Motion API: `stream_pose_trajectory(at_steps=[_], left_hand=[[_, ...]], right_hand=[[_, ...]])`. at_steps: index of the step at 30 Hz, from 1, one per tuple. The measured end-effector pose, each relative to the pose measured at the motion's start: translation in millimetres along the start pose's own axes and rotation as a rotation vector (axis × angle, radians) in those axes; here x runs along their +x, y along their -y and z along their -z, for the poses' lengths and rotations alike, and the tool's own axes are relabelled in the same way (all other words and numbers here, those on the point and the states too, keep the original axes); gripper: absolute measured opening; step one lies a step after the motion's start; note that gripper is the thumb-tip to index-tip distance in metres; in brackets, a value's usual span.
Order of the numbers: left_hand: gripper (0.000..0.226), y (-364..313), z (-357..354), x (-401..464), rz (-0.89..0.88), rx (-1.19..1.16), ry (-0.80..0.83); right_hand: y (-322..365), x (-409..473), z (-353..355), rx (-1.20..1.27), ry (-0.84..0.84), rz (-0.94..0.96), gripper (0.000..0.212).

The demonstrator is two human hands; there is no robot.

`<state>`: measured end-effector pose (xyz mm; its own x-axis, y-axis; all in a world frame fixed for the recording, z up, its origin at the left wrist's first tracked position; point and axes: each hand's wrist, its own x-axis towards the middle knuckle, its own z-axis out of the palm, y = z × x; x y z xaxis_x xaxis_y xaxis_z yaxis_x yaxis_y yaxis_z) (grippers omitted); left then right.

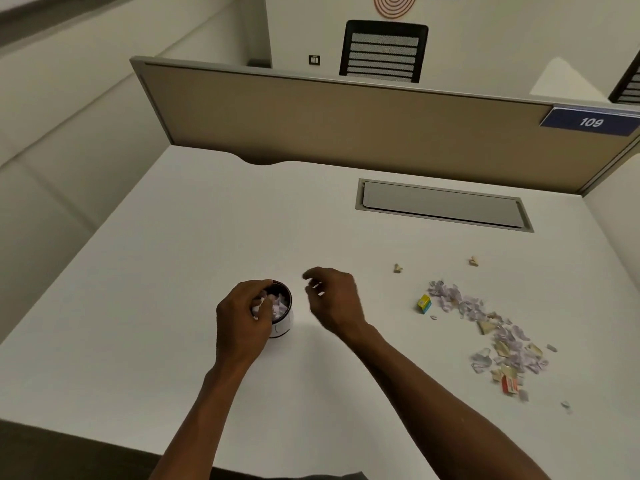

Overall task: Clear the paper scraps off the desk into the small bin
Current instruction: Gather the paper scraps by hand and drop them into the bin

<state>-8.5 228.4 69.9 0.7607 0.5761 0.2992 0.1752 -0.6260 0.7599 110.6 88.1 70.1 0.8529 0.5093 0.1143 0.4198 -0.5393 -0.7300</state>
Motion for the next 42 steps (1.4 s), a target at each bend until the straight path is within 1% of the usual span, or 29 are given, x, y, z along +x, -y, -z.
stream_pose_trajectory(at_steps=[2, 4, 7, 9, 12, 17, 19, 23, 27, 29, 31, 34, 38, 40, 42], left_hand=[[0.027, -8.8, -5.8, -5.3, -0.016, -0.050, -0.030], [0.024, -19.4, -17.3, -16.4, -0.082, -0.091, -0.015], [0.024, -26.7, -42.6, -45.1, -0.206, -0.116, 0.139], [0.033, -18.3, -61.6, -63.2, -0.225, -0.066, 0.272], [0.050, 2.1, -84.5, -79.7, -0.218, 0.043, 0.412], [0.069, 35.2, -111.8, -89.2, -0.295, 0.313, 0.515], [0.074, 45.1, -117.7, -92.5, -0.312, 0.392, 0.541], [0.075, 55.2, -124.5, -97.4, -0.313, 0.413, 0.563], [0.075, 50.9, -128.5, -99.6, -0.311, 0.409, 0.549], [0.076, 47.9, -130.1, -100.0, -0.306, 0.422, 0.550], [0.076, 47.3, -130.2, -100.3, -0.303, 0.446, 0.557], [0.074, 50.1, -123.9, -101.7, -0.271, 0.468, 0.574], [0.070, 57.5, -109.9, -104.4, -0.247, 0.490, 0.560], [0.069, 61.5, -102.9, -102.4, -0.245, 0.495, 0.532], [0.069, 64.5, -96.7, -96.9, -0.252, 0.496, 0.513]], right_hand=[[-29.5, -2.2, 11.4, -0.044, -0.064, -0.138, 0.021], [-57.9, -4.0, 21.0, -0.142, -0.064, -0.235, 0.026], [-88.3, -7.3, 25.9, -0.260, 0.018, -0.321, 0.038], [-99.6, -8.6, 22.1, -0.325, 0.098, -0.323, 0.042], [-105.3, -13.4, 16.8, -0.409, 0.140, -0.276, 0.030], [-112.0, -18.7, 15.1, -0.438, 0.097, -0.243, 0.019], [-114.8, -21.2, 15.0, -0.442, 0.078, -0.246, 0.019], [-112.4, -20.7, 17.7, -0.362, 0.067, -0.285, 0.018], [-86.4, -14.7, 20.0, -0.021, -0.019, -0.316, 0.011], [-63.6, -8.8, 19.4, 0.137, -0.062, -0.268, 0.008], [-38.9, -1.9, 16.1, 0.231, -0.076, -0.172, 0.006], [-8.5, 5.4, 1.1, 0.248, -0.014, -0.056, 0.006], [13.1, 5.0, -26.8, 0.170, 0.131, 0.001, 0.012], [18.2, 3.0, -34.6, 0.182, 0.135, 0.015, 0.012], [19.8, 1.3, -36.6, 0.213, 0.098, -0.001, 0.011]])
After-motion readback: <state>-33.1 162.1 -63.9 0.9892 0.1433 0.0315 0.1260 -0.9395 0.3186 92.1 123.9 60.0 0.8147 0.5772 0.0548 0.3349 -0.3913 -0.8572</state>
